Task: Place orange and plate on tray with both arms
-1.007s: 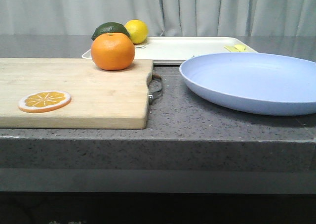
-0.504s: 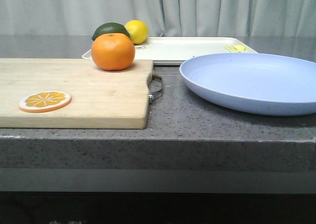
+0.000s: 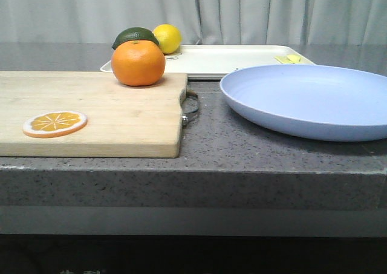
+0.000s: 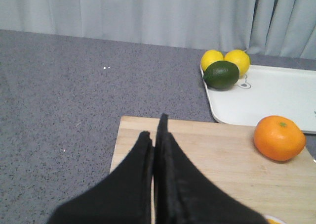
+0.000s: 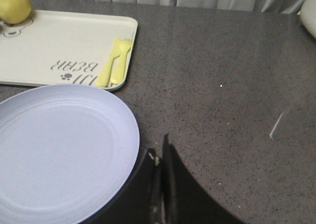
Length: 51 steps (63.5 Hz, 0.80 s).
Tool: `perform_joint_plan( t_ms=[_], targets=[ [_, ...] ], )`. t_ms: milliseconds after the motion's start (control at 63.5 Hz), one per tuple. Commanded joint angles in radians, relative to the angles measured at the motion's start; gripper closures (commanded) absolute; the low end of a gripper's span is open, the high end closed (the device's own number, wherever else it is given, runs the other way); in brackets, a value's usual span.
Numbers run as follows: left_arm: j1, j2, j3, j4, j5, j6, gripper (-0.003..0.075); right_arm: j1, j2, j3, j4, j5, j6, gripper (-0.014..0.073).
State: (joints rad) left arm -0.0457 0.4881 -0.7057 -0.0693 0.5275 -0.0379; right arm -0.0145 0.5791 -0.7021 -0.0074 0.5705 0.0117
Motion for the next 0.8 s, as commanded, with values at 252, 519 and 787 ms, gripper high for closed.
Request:
perform_joint_plan(
  t_ms=[252, 519, 787],
  targets=[
    [0.001, 0.059, -0.026, 0.025, -0.081, -0.001, 0.0537, 0.003, 0.072, -0.031, -0.009, -0.003, -0.002, 0.0238],
    [-0.143, 0.124, -0.026, 0.022, -0.133, 0.038, 0.0150, 0.003, 0.076, -0.031, -0.009, 0.009, -0.002, -0.0062],
    [-0.406, 0.334, -0.077, 0.041, -0.204, 0.103, 0.0150, 0.003, 0.076, -0.031, -0.009, 0.009, -0.002, -0.0059]
  ],
)
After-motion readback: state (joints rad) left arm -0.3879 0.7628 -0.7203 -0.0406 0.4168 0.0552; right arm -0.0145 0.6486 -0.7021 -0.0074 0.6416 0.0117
